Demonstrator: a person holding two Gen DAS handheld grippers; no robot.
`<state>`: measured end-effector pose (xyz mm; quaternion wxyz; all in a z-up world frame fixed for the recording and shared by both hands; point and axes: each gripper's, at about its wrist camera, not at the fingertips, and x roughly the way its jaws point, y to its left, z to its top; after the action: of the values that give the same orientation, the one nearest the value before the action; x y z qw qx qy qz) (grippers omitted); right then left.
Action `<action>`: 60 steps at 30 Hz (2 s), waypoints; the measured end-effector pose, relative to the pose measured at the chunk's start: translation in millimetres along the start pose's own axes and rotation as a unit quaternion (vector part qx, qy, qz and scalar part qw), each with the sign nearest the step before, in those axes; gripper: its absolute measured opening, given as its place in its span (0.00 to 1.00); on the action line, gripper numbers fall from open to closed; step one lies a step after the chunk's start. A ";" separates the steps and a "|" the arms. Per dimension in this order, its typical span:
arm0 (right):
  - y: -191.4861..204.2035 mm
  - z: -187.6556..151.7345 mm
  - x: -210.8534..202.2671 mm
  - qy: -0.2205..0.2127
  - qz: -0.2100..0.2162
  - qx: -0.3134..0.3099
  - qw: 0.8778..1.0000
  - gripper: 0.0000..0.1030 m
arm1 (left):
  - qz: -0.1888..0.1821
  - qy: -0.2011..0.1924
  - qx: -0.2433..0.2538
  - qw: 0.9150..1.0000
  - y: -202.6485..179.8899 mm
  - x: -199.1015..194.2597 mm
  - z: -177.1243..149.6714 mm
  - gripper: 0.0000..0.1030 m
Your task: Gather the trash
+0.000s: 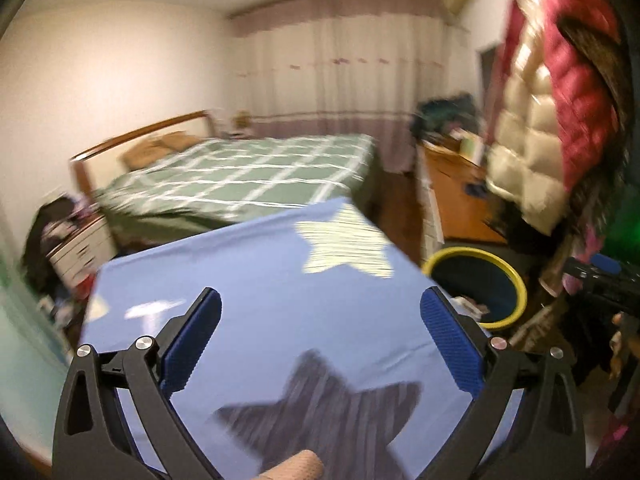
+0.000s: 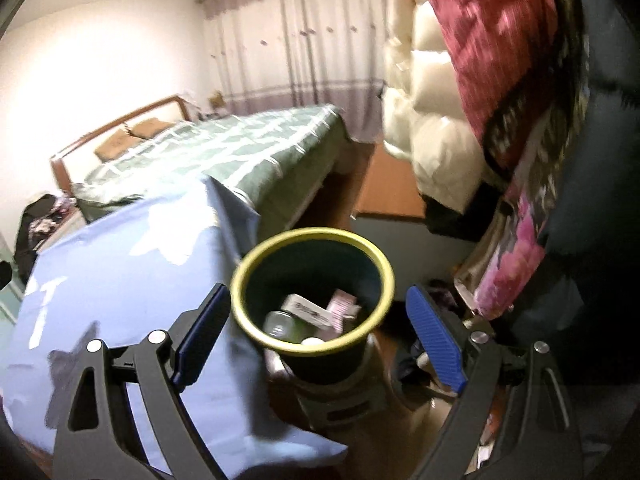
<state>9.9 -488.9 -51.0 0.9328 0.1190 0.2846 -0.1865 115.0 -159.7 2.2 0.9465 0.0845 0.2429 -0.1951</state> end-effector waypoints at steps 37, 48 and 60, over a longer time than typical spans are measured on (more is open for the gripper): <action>54.3 -14.0 -48.4 -0.022 0.049 -0.047 0.997 0.87 | 0.125 -0.018 -0.096 0.987 67.2 -80.3 -70.6 0.95; 56.7 -15.5 -47.1 -0.017 0.050 -0.048 0.997 0.87 | 0.124 -0.014 -0.091 0.988 64.8 -80.5 -71.2 0.95; 57.9 -16.1 -46.0 -0.017 0.051 -0.047 0.997 0.87 | 0.122 -0.011 -0.088 0.989 61.9 -79.2 -71.8 0.95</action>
<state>-9.2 -418.6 -30.9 0.9503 0.0866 0.2706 -0.1269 45.9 -59.1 -17.0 0.9695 0.0281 0.2365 -0.0573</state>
